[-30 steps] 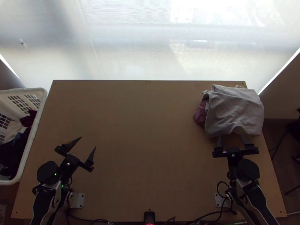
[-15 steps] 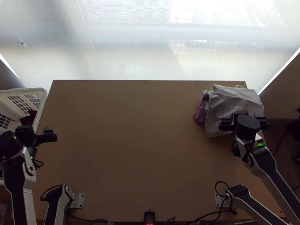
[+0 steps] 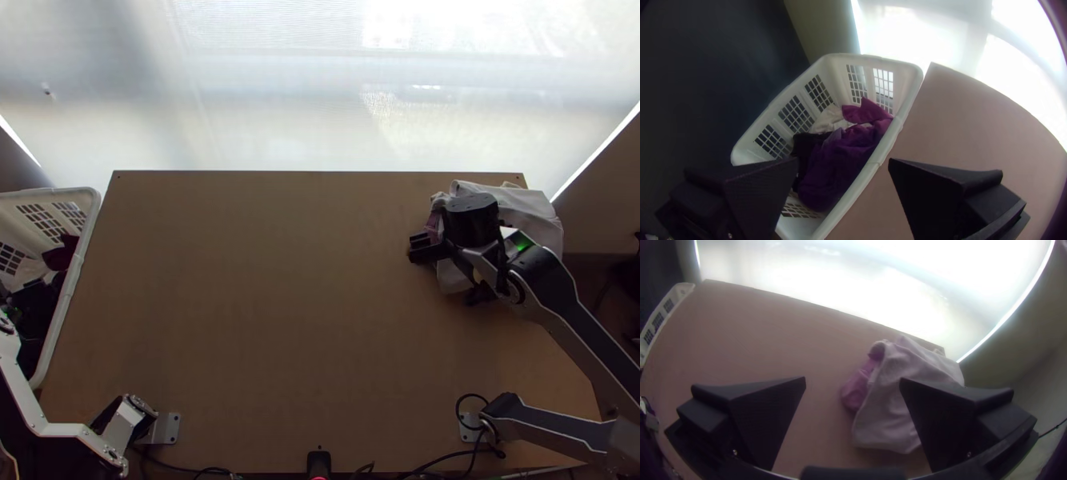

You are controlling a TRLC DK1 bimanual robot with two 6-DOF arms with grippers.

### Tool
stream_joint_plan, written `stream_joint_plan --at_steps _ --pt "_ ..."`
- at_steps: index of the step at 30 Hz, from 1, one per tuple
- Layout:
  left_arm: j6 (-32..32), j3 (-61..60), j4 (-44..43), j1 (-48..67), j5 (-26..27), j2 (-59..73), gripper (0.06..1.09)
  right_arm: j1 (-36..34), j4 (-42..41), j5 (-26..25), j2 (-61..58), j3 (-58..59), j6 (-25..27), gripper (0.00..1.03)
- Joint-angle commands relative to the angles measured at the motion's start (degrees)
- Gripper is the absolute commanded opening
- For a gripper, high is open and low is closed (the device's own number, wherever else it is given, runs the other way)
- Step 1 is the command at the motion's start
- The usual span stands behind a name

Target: Fold the t-shirt

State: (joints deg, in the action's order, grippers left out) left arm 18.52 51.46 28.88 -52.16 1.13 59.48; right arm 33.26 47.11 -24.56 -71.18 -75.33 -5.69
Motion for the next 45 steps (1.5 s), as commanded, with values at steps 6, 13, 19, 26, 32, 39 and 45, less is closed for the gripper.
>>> stream_joint_plan --at_steps 6,13,19,26,32,39,45 --pt "7.0 5.0 0.2 -3.8 -0.5 19.2 1.04 10.5 3.1 2.8 -3.0 -5.9 -3.4 0.98" --pt "9.9 7.5 -5.9 -4.1 -0.5 29.9 1.04 10.9 4.7 2.8 -3.1 -8.7 -3.0 0.98" --pt "11.8 9.3 -11.4 -4.6 -0.5 36.1 1.04 10.5 7.4 2.7 -2.6 -9.9 -2.7 0.98" --pt "12.3 14.0 -13.9 -3.5 -0.4 43.0 1.04 10.3 8.6 2.8 -2.2 -10.5 -2.4 0.98" --pt "11.6 17.6 -13.6 -2.2 -0.3 49.1 0.99 10.9 9.0 3.1 -2.8 -11.7 -1.2 0.98" --pt "10.2 15.8 -11.3 1.6 0.1 48.9 0.9 11.2 9.5 3.0 -5.0 -13.7 -0.4 0.98" --pt "10.0 15.4 -8.2 3.6 0.6 46.3 0.7 10.8 9.4 3.0 -6.3 -14.8 -0.3 0.98"
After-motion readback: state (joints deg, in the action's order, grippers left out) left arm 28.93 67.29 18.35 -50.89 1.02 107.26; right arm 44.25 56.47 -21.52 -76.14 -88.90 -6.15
